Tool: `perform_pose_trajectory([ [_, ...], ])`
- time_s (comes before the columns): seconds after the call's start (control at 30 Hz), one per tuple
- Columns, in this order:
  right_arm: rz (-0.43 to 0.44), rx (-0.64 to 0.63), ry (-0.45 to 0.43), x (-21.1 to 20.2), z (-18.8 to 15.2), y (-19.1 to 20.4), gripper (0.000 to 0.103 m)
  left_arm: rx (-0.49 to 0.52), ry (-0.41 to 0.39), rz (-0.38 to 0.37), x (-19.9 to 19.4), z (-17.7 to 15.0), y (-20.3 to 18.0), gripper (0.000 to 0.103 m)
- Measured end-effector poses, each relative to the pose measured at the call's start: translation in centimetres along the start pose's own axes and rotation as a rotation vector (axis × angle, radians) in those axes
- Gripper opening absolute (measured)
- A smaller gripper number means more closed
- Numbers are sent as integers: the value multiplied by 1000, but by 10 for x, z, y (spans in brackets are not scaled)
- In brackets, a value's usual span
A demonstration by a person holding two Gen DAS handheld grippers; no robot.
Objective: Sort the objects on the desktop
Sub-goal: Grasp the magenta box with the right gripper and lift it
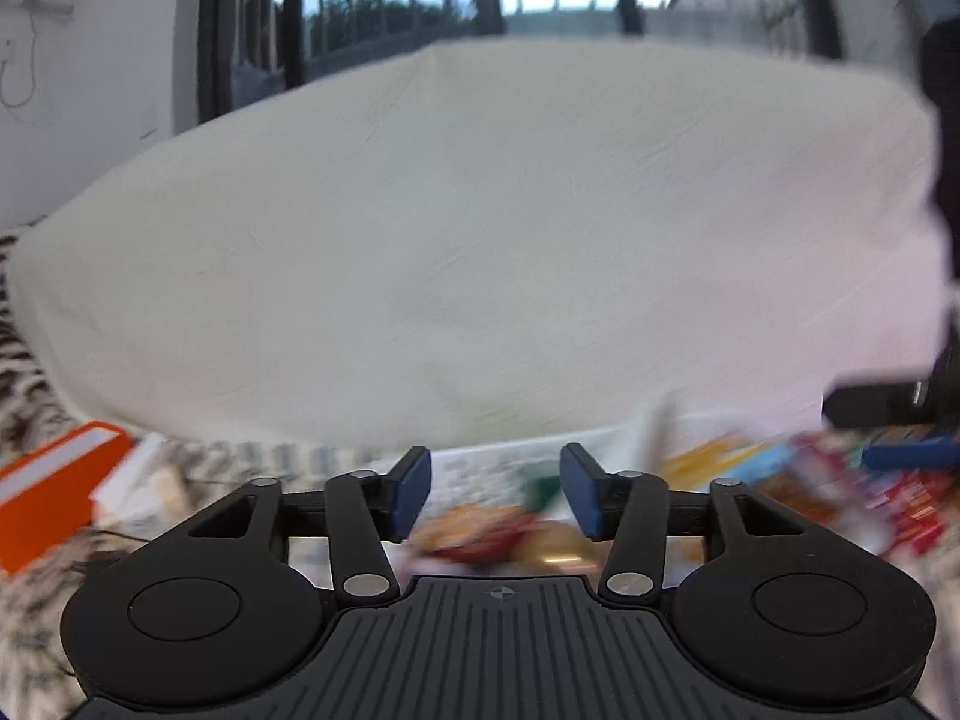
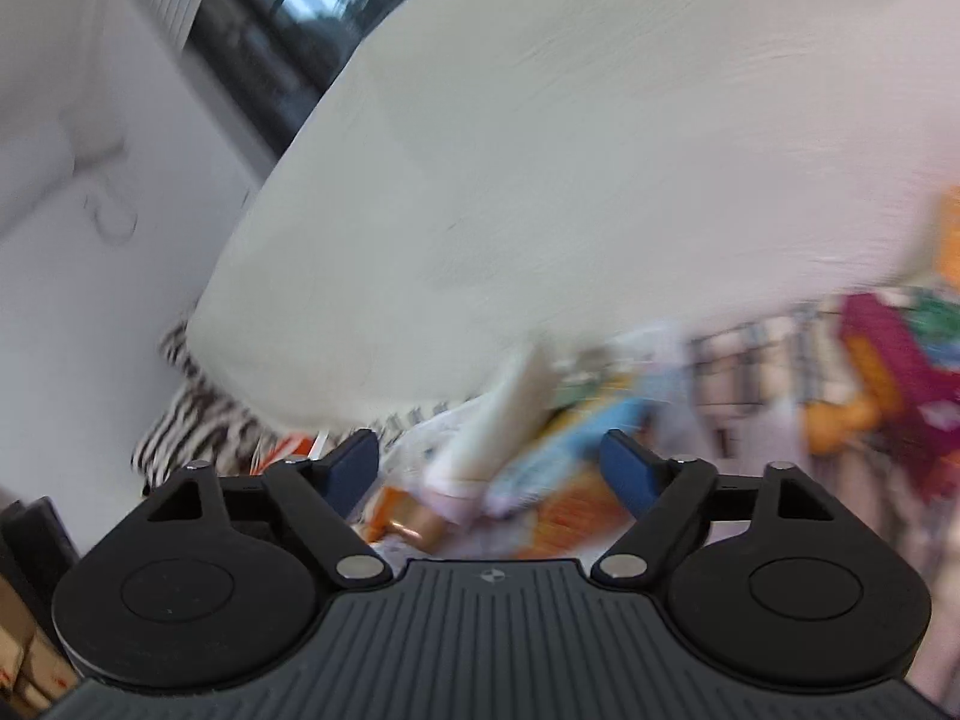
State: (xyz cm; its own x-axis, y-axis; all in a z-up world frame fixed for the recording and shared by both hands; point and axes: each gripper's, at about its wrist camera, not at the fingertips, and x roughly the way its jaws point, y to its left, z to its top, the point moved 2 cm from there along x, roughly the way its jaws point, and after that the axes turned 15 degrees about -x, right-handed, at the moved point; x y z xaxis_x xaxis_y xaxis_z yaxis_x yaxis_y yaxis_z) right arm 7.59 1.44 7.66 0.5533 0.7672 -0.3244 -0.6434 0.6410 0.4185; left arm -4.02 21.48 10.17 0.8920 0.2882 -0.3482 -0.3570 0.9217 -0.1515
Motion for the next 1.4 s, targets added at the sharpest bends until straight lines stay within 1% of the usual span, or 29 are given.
perform_pose_trajectory([
  [0.07,-63,13,-36,-26,-15,-26,85,-14,-14,-78,-14,-9,-26,65],
  [0.13,-139,50,-69,-52,-33,-59,85,-24,-14,-167,-26,-20,-54,72],
  [0.2,-185,118,-79,-71,-50,-94,85,-38,-6,-259,-37,-36,-84,75],
  [0.27,-246,177,-77,-86,-64,-127,87,-33,22,-344,-40,-56,-112,79],
  [0.3,-270,202,-66,-89,-72,-142,87,-33,42,-368,-39,-66,-124,81],
  [0.37,-302,240,-53,-98,-86,-169,87,-21,95,-408,-27,-91,-146,81],
  [0.43,-288,271,-34,-93,-96,-184,87,2,152,-407,-8,-115,-163,81],
  [0.5,-258,272,-20,-83,-96,-190,87,20,196,-397,6,-142,-172,81],
  [0.6,-257,174,41,-53,-83,-188,87,63,263,-373,25,-172,-175,81],
  [0.7,-270,51,104,-14,-66,-187,87,107,285,-324,30,-184,-168,81],
  [0.8,-284,-12,168,30,-48,-194,85,83,295,-320,35,-182,-164,84],
  [0.87,-297,-27,217,43,-51,-202,85,70,295,-316,38,-180,-162,85],
  [0.9,-297,-29,251,55,-51,-205,82,71,290,-312,38,-178,-161,85],
  [0.93,-283,-42,284,66,-52,-208,82,71,285,-306,39,-176,-161,85],
  [0.97,-280,-69,301,73,-55,-208,79,68,280,-300,41,-175,-160,85],
  [1.0,-301,-82,345,82,-59,-208,67,62,279,-295,42,-173,-158,85],
  [1.03,-346,-104,378,88,-63,-208,58,54,281,-292,44,-172,-156,85],
  [1.07,-381,-146,380,88,-68,-204,51,44,283,-286,45,-170,-154,86],
  [1.1,-373,-150,370,84,-71,-200,47,31,285,-278,46,-167,-152,86],
  [1.23,-350,-44,328,45,-92,-190,47,-13,278,-252,48,-160,-143,87],
  [1.33,-338,26,297,-2,-114,-174,47,-50,269,-246,49,-153,-137,89],
  [1.4,-324,72,280,-35,-128,-160,47,-78,278,-251,49,-151,-134,90],
])
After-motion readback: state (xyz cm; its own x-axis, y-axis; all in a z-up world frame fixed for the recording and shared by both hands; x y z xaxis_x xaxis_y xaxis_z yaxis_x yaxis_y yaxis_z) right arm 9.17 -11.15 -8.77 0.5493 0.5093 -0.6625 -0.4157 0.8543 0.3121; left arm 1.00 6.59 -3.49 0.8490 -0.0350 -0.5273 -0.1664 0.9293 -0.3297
